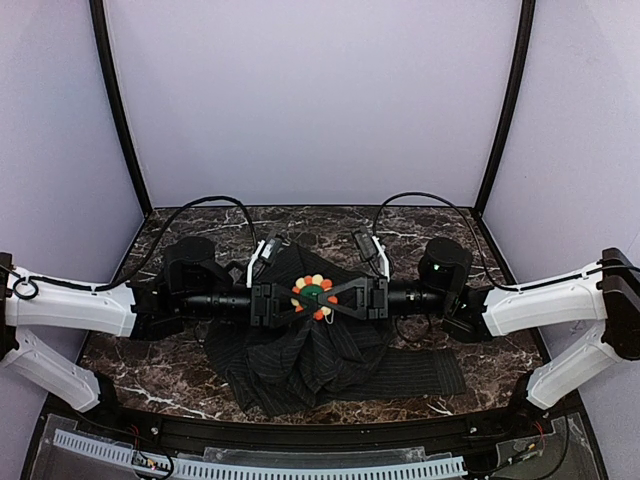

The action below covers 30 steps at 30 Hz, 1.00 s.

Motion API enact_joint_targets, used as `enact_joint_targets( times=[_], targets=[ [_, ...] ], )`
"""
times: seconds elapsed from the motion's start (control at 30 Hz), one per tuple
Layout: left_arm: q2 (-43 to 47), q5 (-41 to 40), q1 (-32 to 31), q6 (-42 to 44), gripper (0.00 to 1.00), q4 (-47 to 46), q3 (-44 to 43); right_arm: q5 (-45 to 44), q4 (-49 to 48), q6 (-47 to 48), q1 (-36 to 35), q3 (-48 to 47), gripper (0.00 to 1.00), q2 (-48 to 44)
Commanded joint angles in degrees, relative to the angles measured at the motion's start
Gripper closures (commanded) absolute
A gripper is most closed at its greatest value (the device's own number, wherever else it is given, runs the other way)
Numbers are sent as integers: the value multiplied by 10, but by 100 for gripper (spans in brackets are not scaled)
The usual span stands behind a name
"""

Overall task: Remove the brooch from the garment
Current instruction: Pass from the right arm to the left

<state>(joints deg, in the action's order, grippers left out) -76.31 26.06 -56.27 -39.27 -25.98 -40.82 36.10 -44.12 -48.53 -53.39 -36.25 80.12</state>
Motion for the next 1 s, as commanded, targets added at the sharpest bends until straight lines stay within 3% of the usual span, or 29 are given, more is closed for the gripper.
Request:
enact_joint_targets(
  times=[0.0,0.6,0.97],
  targets=[
    [0,2,-2,3,74,-8,11,13,-31,1,-2,4,100,-3],
    [2,-5,-2,-5,90,-20,16,12,-36,1,-3,9,100,-9],
    [10,-14,-1,-25,87,-34,28,20,-57,-2,-3,18,100,-8]
  ],
)
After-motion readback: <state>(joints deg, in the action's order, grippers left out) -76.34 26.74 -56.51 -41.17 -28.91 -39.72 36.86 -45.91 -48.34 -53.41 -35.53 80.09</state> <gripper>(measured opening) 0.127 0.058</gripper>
